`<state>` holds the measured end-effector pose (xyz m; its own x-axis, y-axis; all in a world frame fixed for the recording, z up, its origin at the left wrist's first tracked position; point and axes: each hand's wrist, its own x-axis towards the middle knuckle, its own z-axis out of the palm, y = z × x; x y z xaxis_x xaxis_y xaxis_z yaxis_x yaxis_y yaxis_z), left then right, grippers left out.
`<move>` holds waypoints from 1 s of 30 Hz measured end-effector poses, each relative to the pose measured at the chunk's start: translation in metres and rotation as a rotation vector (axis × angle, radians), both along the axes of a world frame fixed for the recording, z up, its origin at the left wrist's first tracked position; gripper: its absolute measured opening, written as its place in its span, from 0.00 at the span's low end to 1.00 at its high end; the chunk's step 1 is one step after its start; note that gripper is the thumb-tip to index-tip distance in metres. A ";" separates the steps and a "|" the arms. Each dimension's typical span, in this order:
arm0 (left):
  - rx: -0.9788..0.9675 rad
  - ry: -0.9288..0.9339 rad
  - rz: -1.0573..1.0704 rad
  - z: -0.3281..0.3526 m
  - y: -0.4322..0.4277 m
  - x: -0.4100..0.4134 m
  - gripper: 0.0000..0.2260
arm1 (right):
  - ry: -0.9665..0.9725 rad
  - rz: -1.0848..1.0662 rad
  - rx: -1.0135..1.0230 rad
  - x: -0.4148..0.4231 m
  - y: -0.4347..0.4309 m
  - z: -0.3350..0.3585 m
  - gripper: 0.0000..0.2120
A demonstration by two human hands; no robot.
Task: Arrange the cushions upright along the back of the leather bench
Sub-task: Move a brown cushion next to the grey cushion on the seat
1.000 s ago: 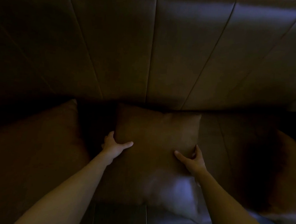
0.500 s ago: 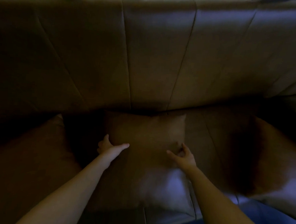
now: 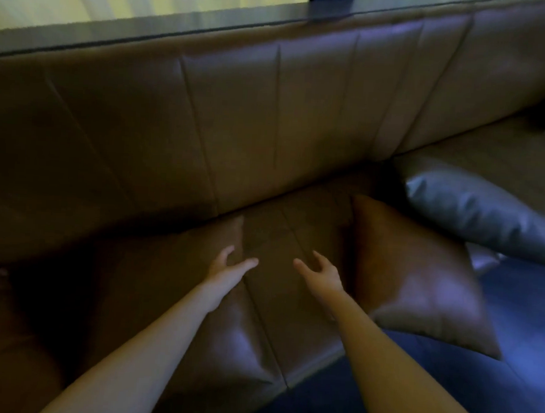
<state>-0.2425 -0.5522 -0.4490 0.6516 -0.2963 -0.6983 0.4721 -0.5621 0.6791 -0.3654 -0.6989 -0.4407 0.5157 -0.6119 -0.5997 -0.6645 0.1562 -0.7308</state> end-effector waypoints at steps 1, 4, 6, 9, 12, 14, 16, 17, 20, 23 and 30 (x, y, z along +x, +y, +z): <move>-0.019 0.008 -0.033 0.004 -0.018 -0.011 0.35 | 0.003 -0.010 0.000 -0.014 -0.018 0.002 0.34; -0.059 0.029 -0.126 0.010 -0.073 -0.042 0.34 | -0.001 -0.059 0.024 -0.057 -0.076 0.006 0.33; -0.072 0.033 -0.161 0.013 -0.111 -0.062 0.34 | 0.010 -0.108 0.030 -0.084 -0.110 0.006 0.33; -0.091 0.019 -0.173 0.010 -0.162 -0.091 0.34 | 0.032 -0.149 -0.011 -0.116 -0.152 0.002 0.33; -0.080 0.011 -0.219 0.003 -0.201 -0.115 0.36 | 0.063 -0.196 -0.025 -0.135 -0.181 -0.005 0.33; -0.051 0.003 -0.269 -0.002 -0.221 -0.124 0.38 | 0.075 -0.224 -0.032 -0.143 -0.197 -0.010 0.34; -0.020 0.016 -0.324 -0.007 -0.238 -0.128 0.40 | 0.081 -0.256 -0.027 -0.147 -0.210 -0.015 0.34; 0.000 0.027 -0.355 -0.009 -0.246 -0.129 0.42 | 0.082 -0.275 -0.019 -0.150 -0.216 -0.016 0.35; 0.035 0.046 -0.408 -0.016 -0.270 -0.129 0.44 | 0.072 -0.349 0.007 -0.159 -0.234 -0.021 0.36; 0.078 0.027 -0.412 -0.024 -0.294 -0.130 0.47 | 0.083 -0.391 0.015 -0.171 -0.258 -0.027 0.37; 0.216 -0.011 -0.365 -0.054 -0.340 -0.140 0.56 | 0.128 -0.441 0.073 -0.207 -0.315 -0.052 0.39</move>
